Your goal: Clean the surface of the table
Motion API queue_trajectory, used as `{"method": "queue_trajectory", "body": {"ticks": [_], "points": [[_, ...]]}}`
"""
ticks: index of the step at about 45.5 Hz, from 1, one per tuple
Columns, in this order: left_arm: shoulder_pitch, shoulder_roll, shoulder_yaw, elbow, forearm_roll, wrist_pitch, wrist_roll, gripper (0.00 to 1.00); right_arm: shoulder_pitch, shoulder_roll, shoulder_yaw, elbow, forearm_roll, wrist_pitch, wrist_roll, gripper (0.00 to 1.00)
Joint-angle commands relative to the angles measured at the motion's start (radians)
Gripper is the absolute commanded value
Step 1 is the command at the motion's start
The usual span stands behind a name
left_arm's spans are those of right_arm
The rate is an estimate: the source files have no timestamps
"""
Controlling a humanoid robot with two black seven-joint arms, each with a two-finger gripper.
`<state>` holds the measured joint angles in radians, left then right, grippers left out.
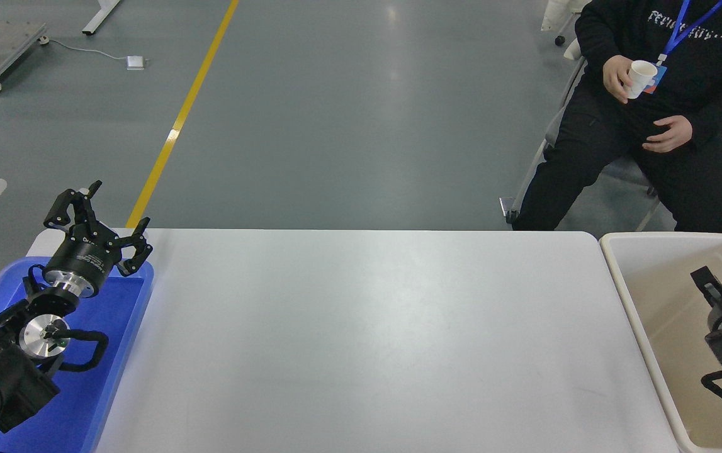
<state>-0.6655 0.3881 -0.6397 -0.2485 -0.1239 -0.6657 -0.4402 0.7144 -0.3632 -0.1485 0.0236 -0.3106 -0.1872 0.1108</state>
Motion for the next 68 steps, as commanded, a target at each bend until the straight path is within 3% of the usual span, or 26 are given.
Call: {"method": "queue_trajectory", "body": {"ticks": [1,7,12,17,23,34,44,49,57,68], "points": [[0.0,0.0,0.0,0.0,0.001,0.0,0.0,1.0,0.005,-0.112,0.003,0.096,0.004,-0.001,0.032,1.0],[0.001,0.0,0.002,0.0,0.0,0.0,0.0,1.0,0.019,-0.175,0.079,0.165,0.004,-0.001,0.111,1.0],[0.0,0.0,0.0,0.0,0.0,0.0,0.0,1.0,0.028,-0.265,0.272,0.317,0.004,0.002,0.204,1.0],[0.0,0.0,0.0,0.0,0.0,0.0,0.0,1.0,0.004,-0.376,0.582,0.605,0.002,0.002,0.211,1.0],[0.0,0.0,0.0,0.0,0.0,0.0,0.0,1.0,-0.079,-0.376,0.843,0.772,-0.013,0.005,0.211,1.0],[0.0,0.0,0.002,0.0,0.0,0.0,0.0,1.0,-0.121,-0.175,1.003,0.823,-0.016,0.019,0.222,1.0],[0.0,0.0,0.002,0.0,0.001,0.0,0.0,1.0,-0.148,0.102,1.161,0.812,-0.087,0.032,0.225,1.0],[0.0,0.0,0.0,0.0,0.0,0.0,0.0,1.0,-0.147,0.199,1.198,0.737,-0.151,0.055,0.282,1.0],[0.0,0.0,0.0,0.0,0.0,0.0,0.0,1.0,-0.145,0.309,1.21,0.696,-0.205,0.121,0.378,1.0],[0.0,0.0,0.0,0.0,0.0,0.0,0.0,1.0,-0.136,0.362,1.259,0.648,-0.205,0.124,0.392,1.0]]}}
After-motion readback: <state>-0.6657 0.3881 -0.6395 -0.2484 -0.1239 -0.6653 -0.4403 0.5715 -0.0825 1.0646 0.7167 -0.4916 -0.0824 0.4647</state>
